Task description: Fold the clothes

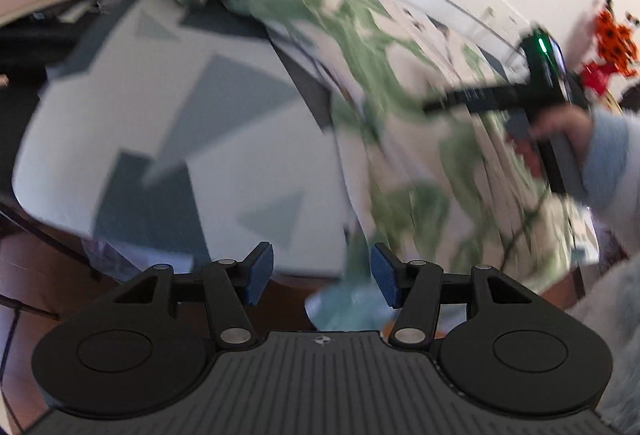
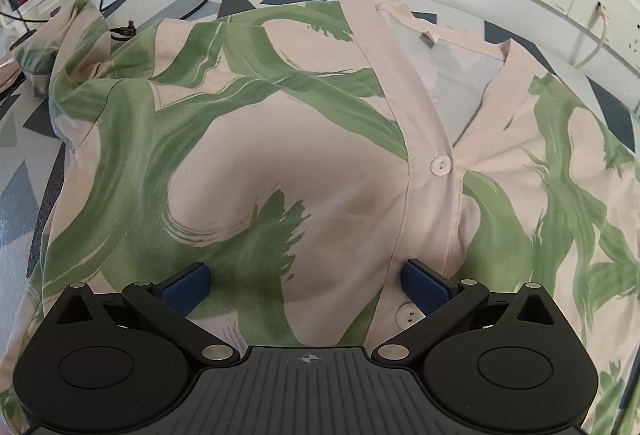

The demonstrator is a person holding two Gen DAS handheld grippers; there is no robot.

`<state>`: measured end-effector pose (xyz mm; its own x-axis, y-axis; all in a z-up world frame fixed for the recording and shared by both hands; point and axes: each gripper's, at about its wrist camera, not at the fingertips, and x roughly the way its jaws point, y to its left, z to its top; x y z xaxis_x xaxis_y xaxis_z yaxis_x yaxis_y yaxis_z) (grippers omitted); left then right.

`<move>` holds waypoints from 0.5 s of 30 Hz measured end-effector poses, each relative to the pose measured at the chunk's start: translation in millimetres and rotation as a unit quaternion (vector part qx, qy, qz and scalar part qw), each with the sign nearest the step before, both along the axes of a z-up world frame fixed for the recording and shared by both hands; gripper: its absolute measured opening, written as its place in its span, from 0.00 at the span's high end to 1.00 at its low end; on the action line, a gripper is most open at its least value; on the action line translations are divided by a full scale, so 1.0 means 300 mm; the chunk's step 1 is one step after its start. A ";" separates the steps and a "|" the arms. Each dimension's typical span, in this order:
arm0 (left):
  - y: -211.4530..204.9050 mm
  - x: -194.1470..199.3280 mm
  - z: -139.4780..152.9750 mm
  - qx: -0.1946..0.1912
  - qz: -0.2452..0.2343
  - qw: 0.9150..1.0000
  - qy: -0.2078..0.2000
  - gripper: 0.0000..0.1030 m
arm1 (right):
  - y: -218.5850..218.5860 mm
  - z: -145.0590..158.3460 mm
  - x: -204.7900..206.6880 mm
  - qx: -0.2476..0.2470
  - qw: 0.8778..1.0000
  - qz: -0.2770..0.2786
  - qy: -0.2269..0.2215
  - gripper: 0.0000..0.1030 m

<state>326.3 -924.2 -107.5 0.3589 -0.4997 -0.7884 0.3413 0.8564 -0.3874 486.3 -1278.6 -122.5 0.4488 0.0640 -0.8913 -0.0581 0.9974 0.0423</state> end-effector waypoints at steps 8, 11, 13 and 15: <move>-0.102 -0.164 -0.153 0.056 -0.086 0.994 -0.020 0.42 | 0.022 0.027 -0.037 0.009 0.999 -0.031 -0.005 0.03; -0.162 -0.218 -0.221 0.079 -0.099 0.991 -0.040 0.42 | 0.040 0.008 -0.062 -0.004 1.000 -0.022 0.000 0.03; -0.216 -0.247 -0.254 0.101 -0.111 0.987 -0.064 0.42 | 0.054 0.000 -0.077 -0.014 1.000 -0.013 -0.008 0.02; -0.274 -0.265 -0.286 0.131 -0.118 0.980 -0.092 0.42 | 0.057 -0.004 -0.078 -0.012 1.000 -0.013 -0.013 0.01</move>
